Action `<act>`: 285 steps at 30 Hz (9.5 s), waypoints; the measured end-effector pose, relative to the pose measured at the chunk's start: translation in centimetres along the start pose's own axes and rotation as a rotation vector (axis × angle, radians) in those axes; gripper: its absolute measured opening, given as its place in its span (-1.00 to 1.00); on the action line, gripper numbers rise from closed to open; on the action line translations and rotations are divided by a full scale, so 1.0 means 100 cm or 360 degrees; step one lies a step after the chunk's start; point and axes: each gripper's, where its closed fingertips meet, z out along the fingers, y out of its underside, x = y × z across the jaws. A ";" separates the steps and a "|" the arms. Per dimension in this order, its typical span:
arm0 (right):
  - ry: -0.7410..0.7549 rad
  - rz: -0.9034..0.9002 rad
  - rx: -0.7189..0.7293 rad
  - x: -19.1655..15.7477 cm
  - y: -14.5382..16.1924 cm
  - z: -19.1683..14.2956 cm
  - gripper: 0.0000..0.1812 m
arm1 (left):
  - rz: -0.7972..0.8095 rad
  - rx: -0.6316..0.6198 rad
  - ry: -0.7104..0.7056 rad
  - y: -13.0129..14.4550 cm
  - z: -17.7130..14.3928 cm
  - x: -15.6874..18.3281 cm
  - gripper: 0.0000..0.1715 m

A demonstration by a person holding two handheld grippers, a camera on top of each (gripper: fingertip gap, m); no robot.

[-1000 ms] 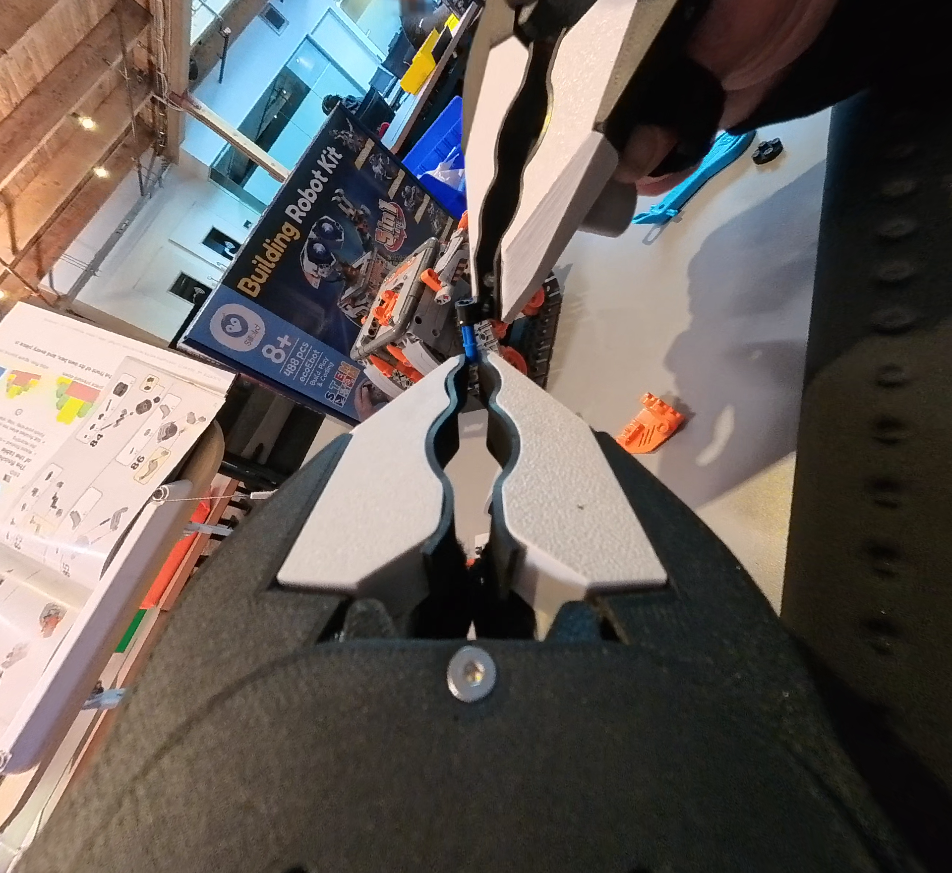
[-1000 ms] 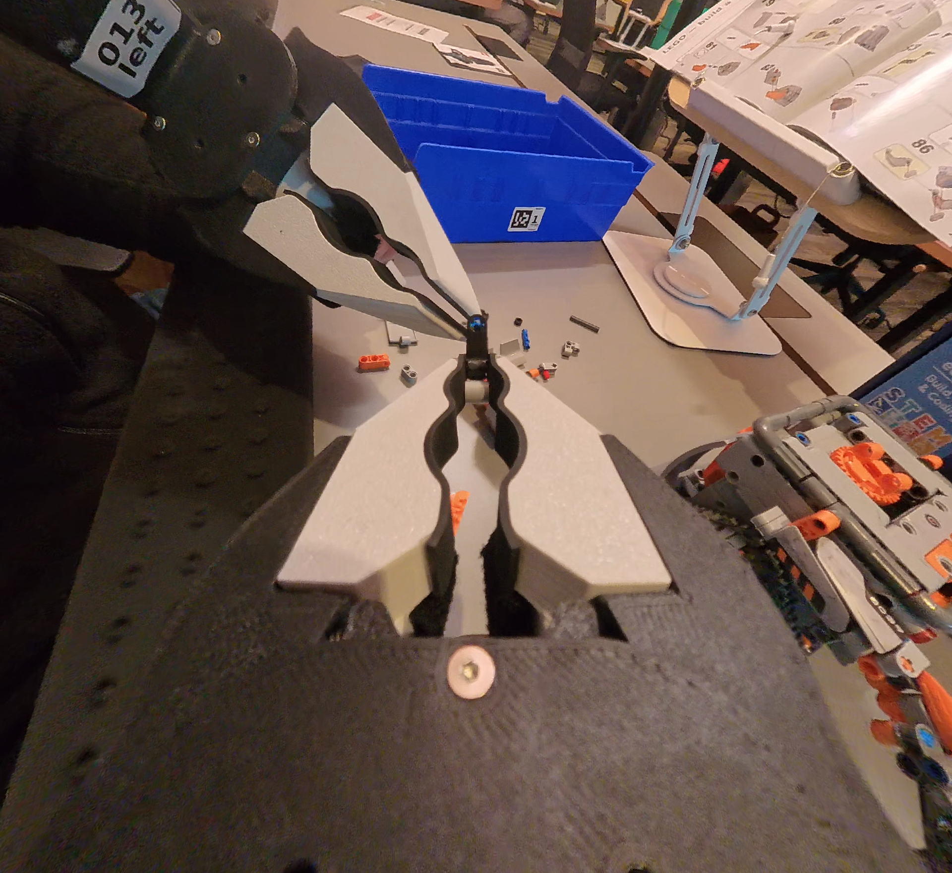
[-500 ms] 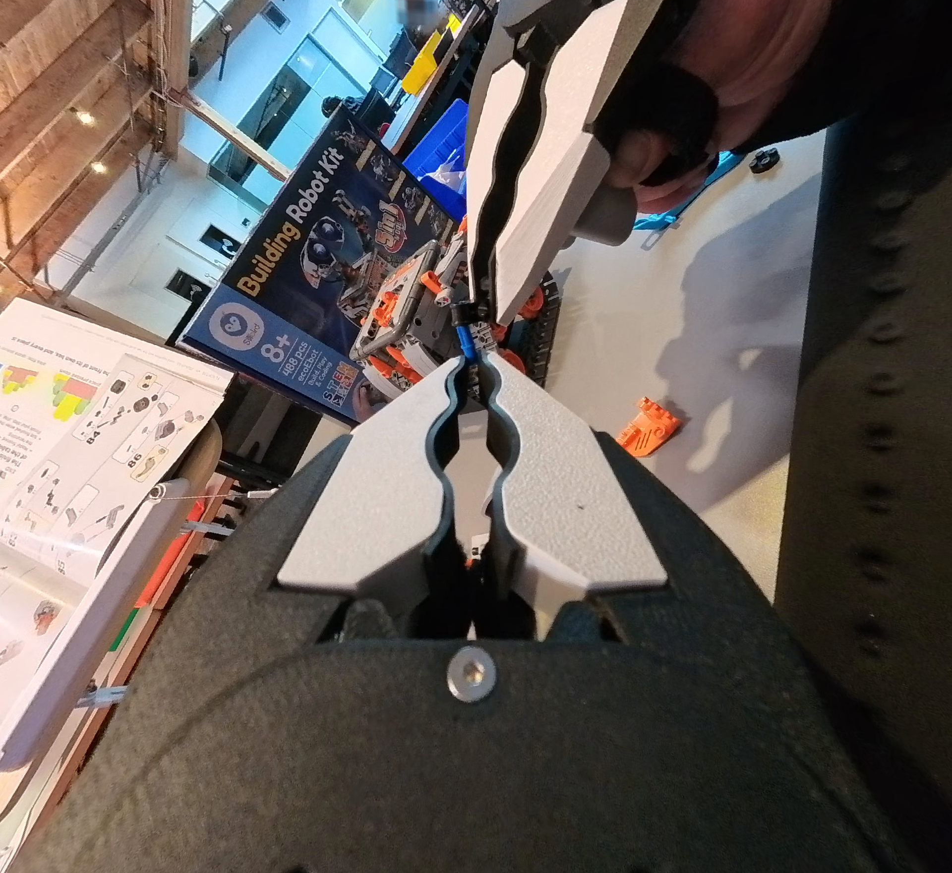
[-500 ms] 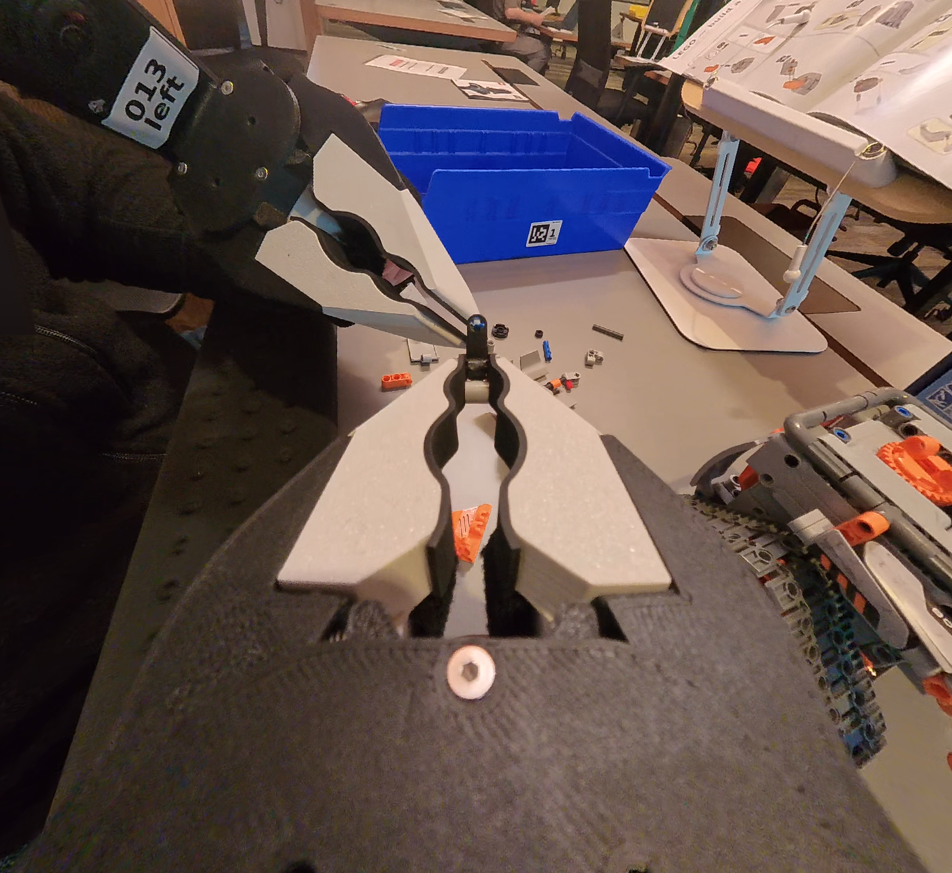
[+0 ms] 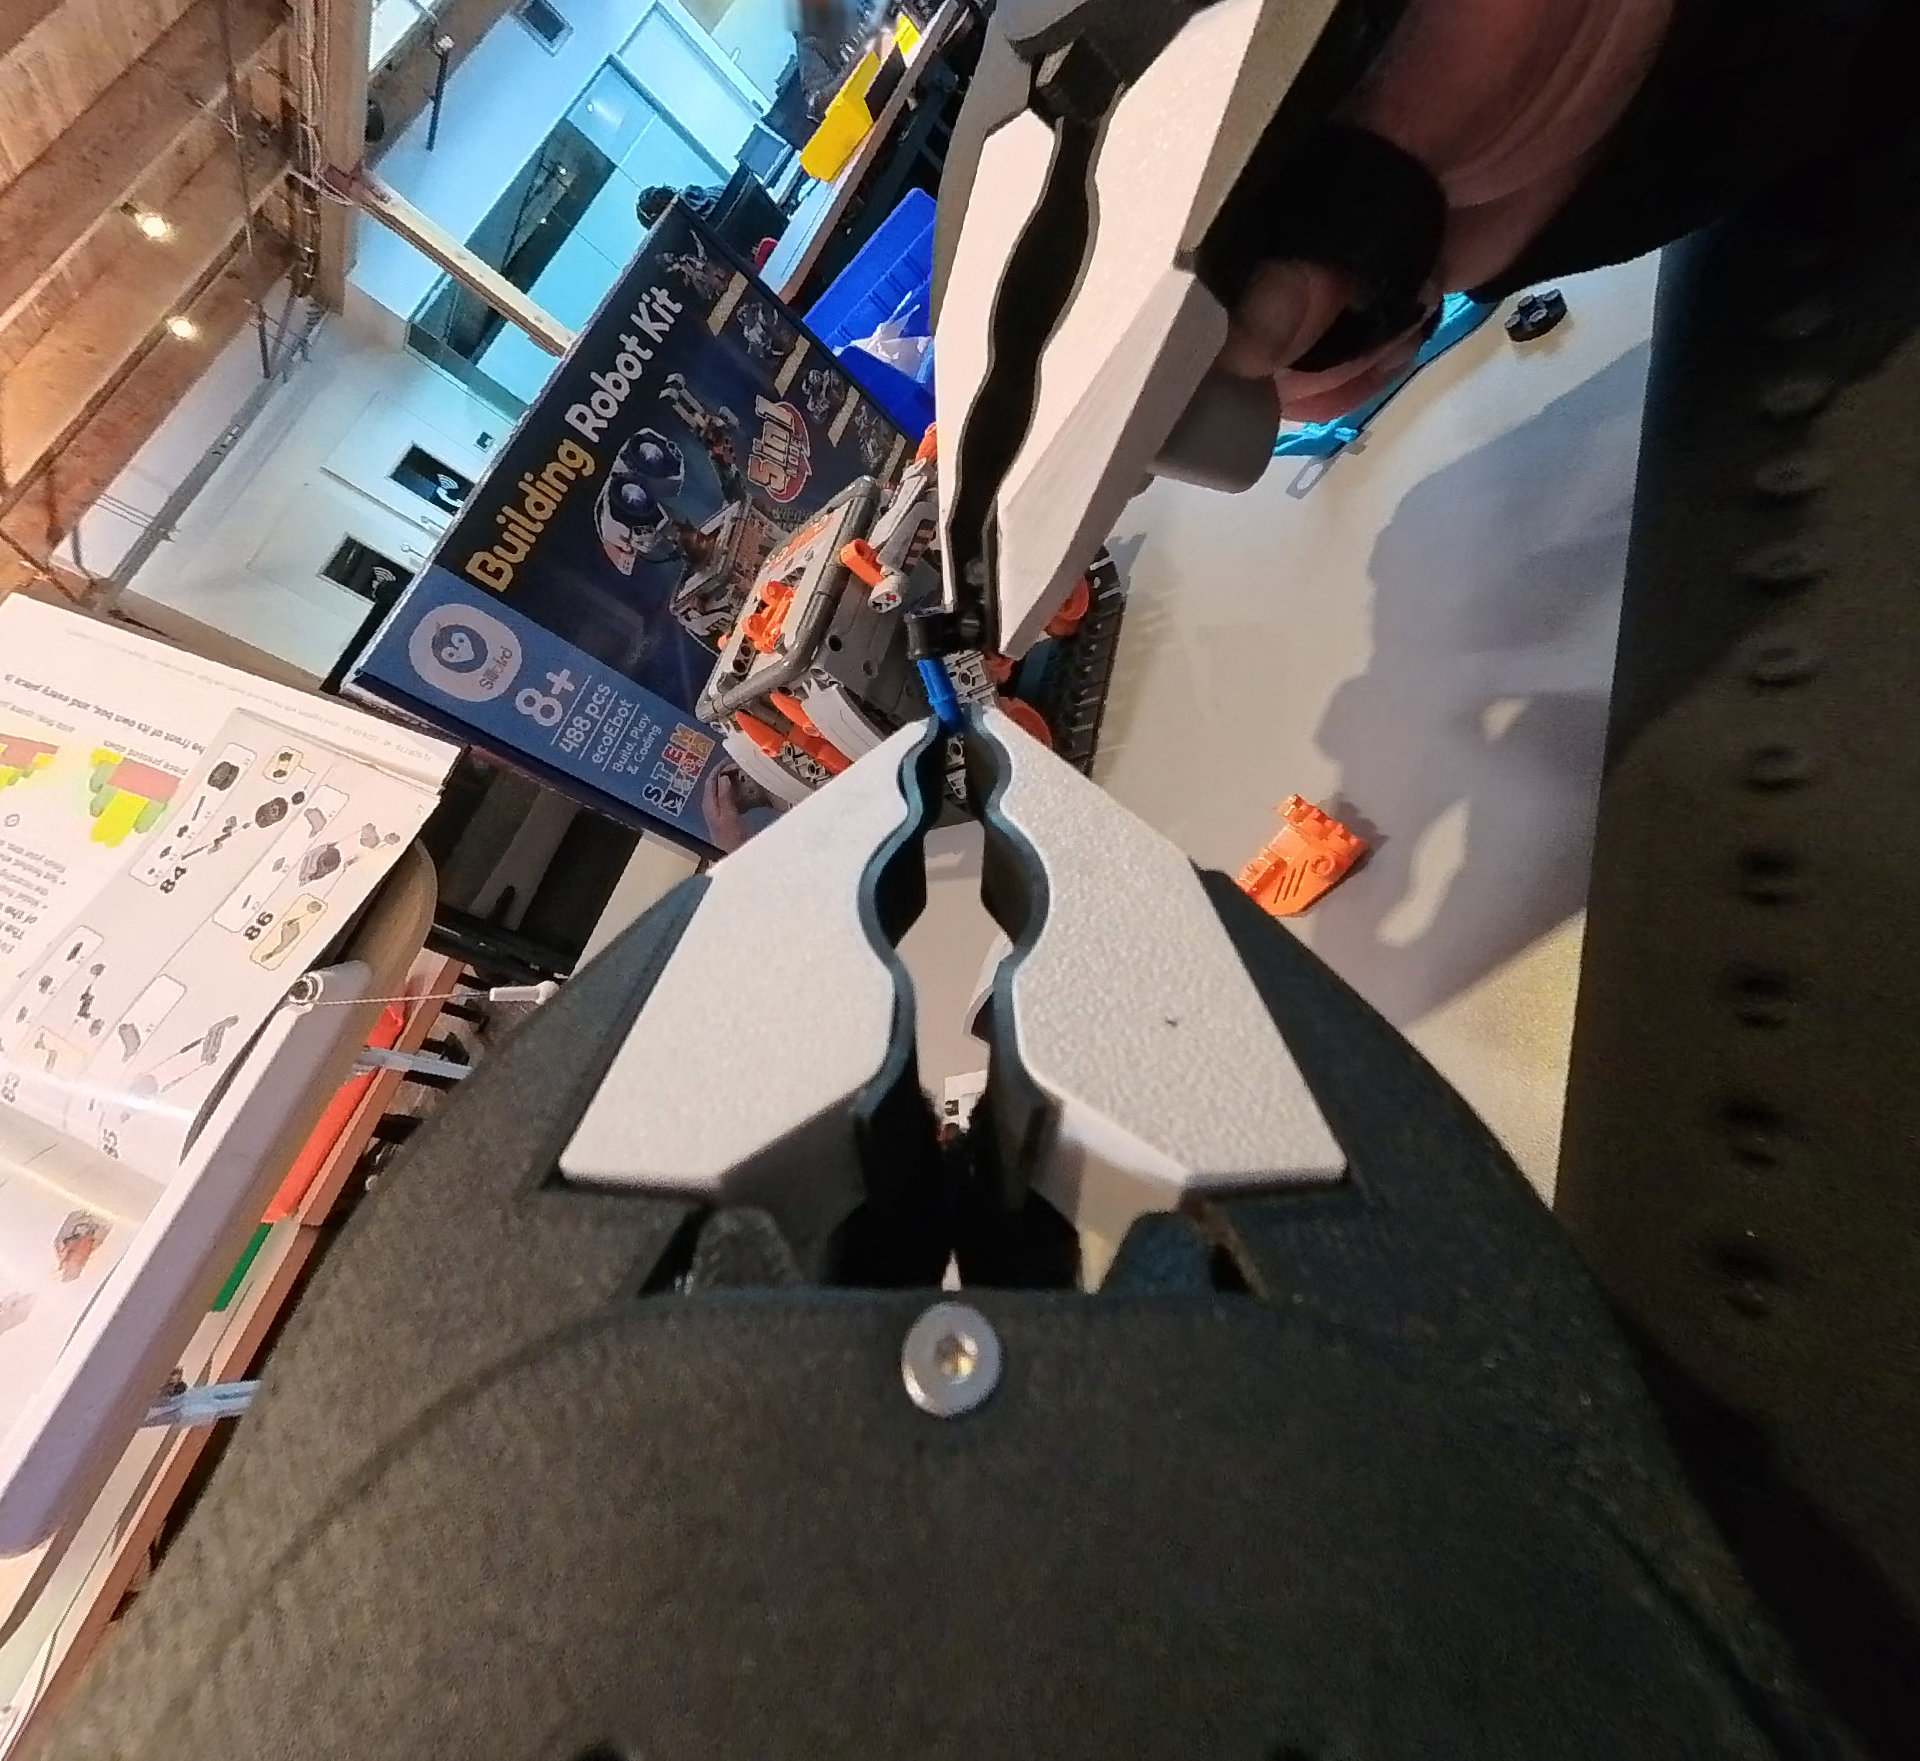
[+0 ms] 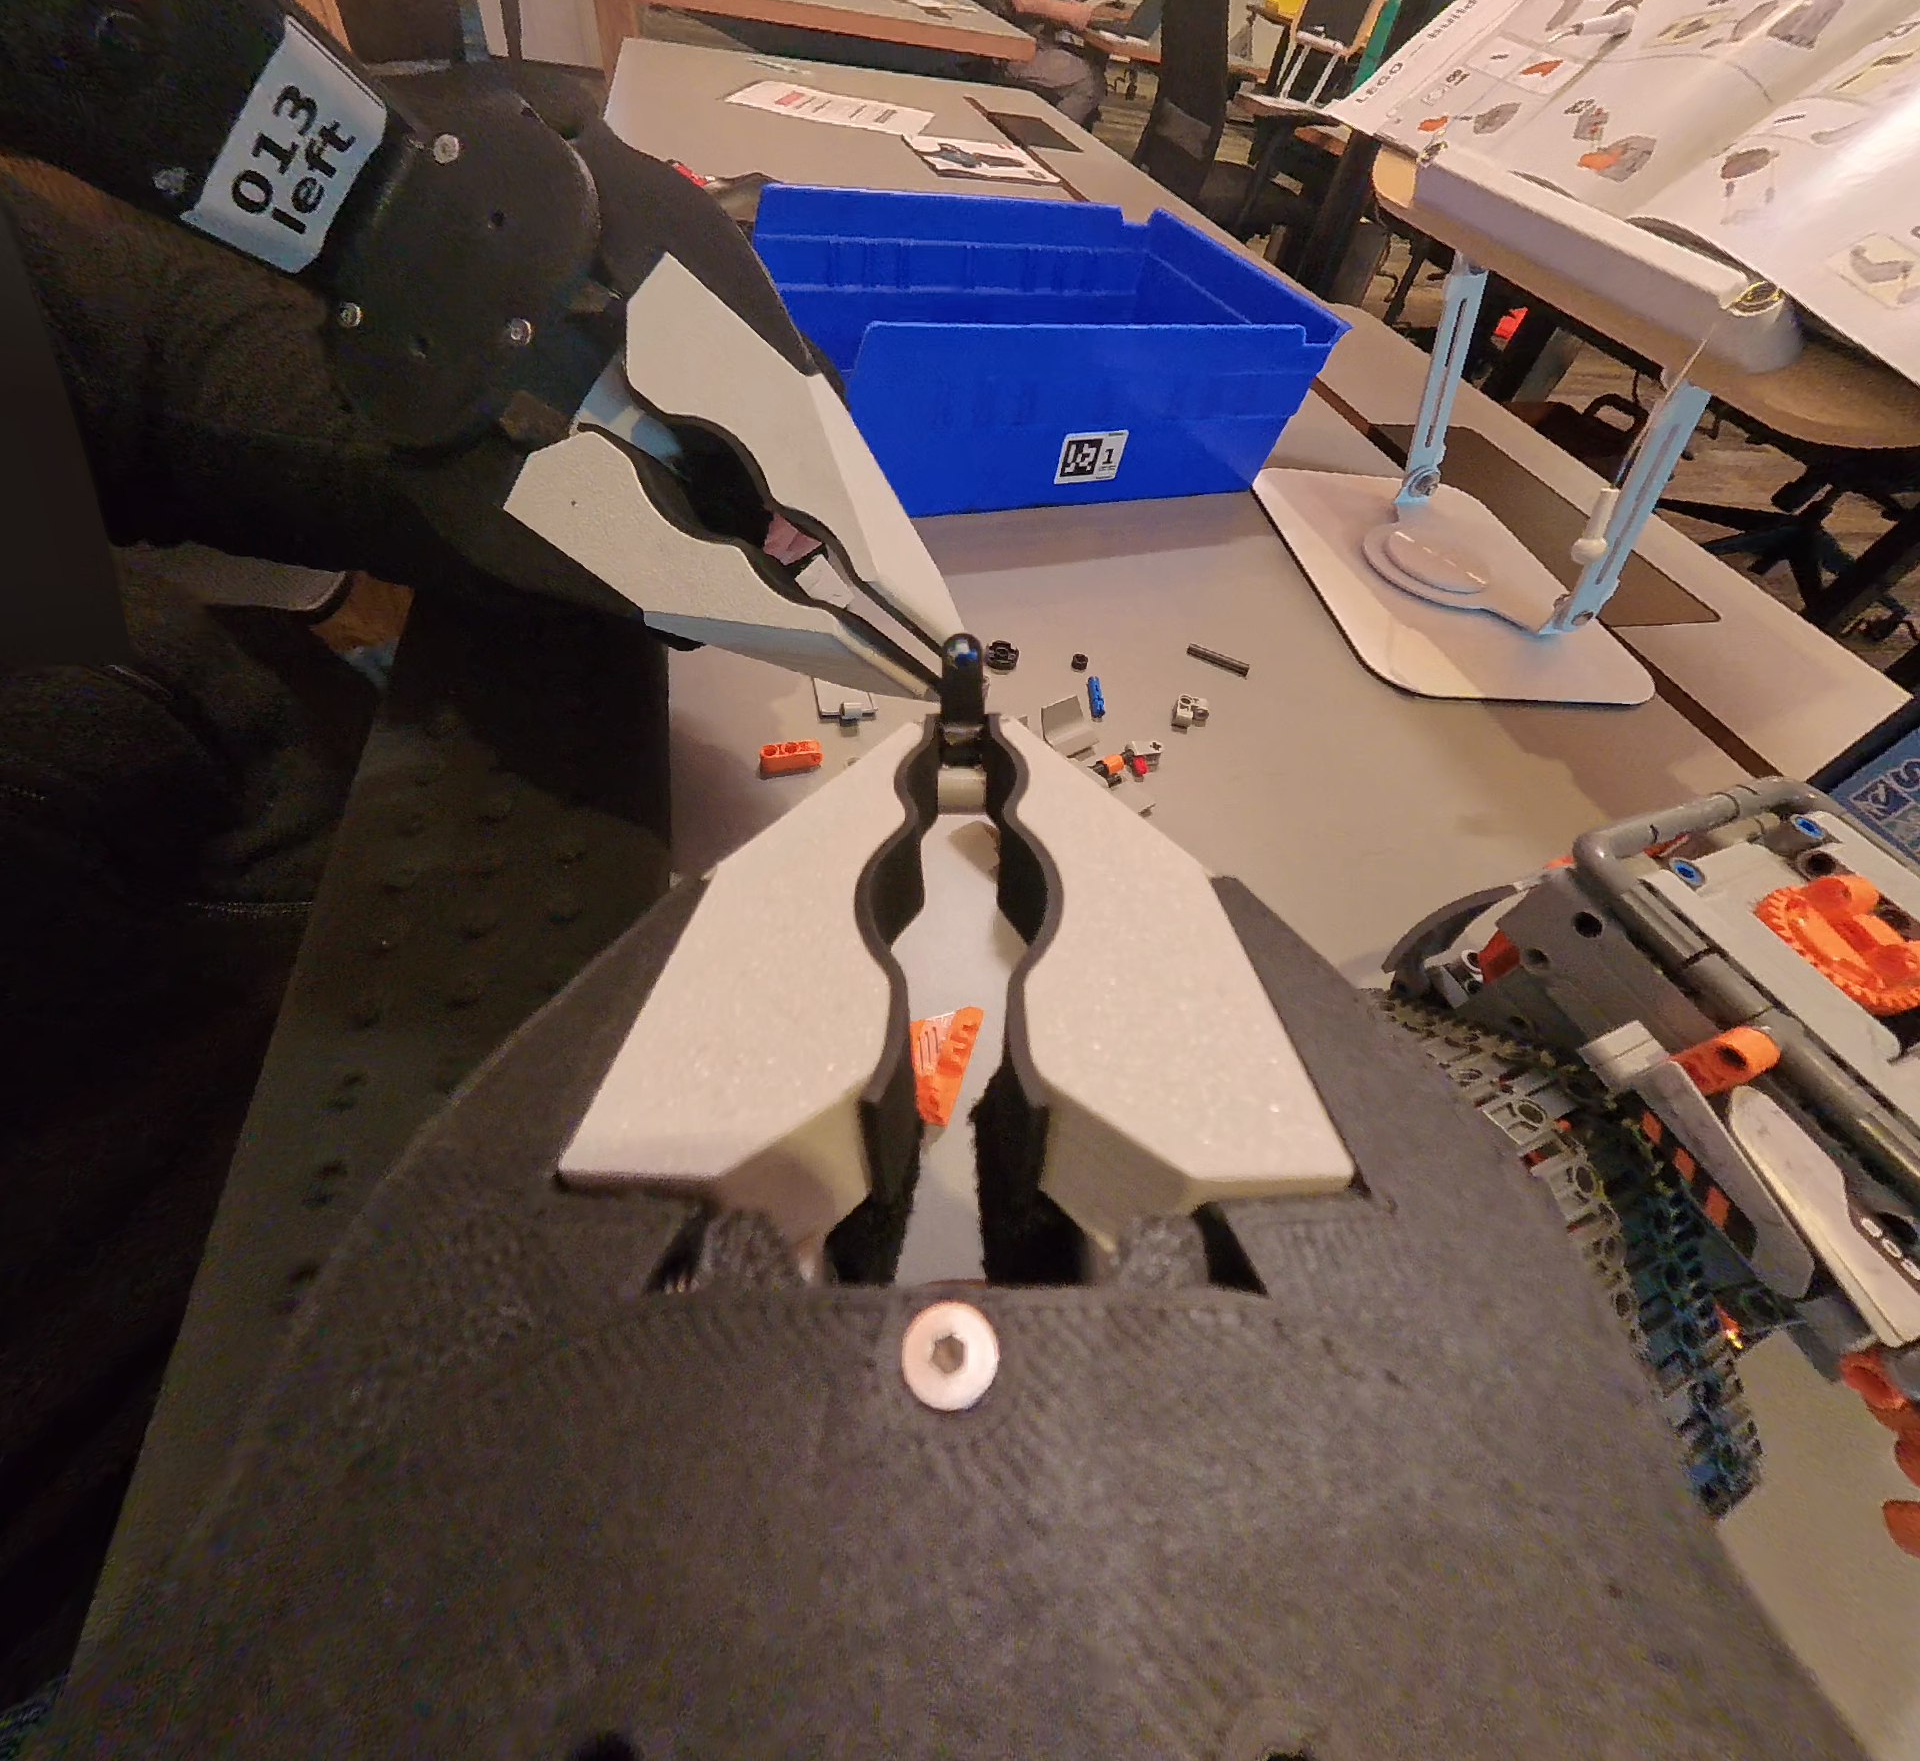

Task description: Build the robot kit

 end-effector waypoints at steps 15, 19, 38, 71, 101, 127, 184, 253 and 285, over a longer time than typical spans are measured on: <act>0.0020 -0.0026 -0.0019 0.001 0.002 0.002 -0.95 | -0.0007 -0.0009 0.0015 0.002 0.001 0.002 -1.00; 0.0031 -0.0055 -0.0026 0.000 0.002 0.002 -0.95 | -0.0010 -0.0006 0.0019 0.002 0.001 0.002 -1.00; 0.0100 -0.0181 -0.0089 0.000 0.006 0.005 -0.95 | -0.0024 -0.0020 0.0034 0.007 0.003 0.004 -1.00; 0.0064 -0.0175 -0.0309 -0.002 0.030 0.013 -0.95 | 0.0145 -0.0176 0.0046 0.023 0.009 0.012 -1.00; -0.0063 -0.0026 -0.0153 -0.003 0.017 0.003 -0.94 | -0.0040 -0.0009 0.0151 0.012 0.003 0.011 -1.00; -0.0252 -0.0014 -0.0105 -0.018 0.016 0.001 -0.95 | -0.0164 0.0131 0.0429 0.004 -0.006 0.024 -1.00; -0.0316 -0.0578 -0.0549 -0.046 0.068 0.020 -0.95 | 0.0060 -0.0070 0.0815 0.043 -0.015 0.075 -1.00; -0.0385 -0.0465 -0.0925 -0.047 0.119 0.029 -0.89 | -0.0187 -0.0361 0.1101 0.077 -0.005 0.104 -1.00; -0.0376 -0.0311 -0.0777 -0.046 0.102 0.034 -0.95 | -0.0228 -0.0331 0.1080 0.072 -0.005 0.099 -1.00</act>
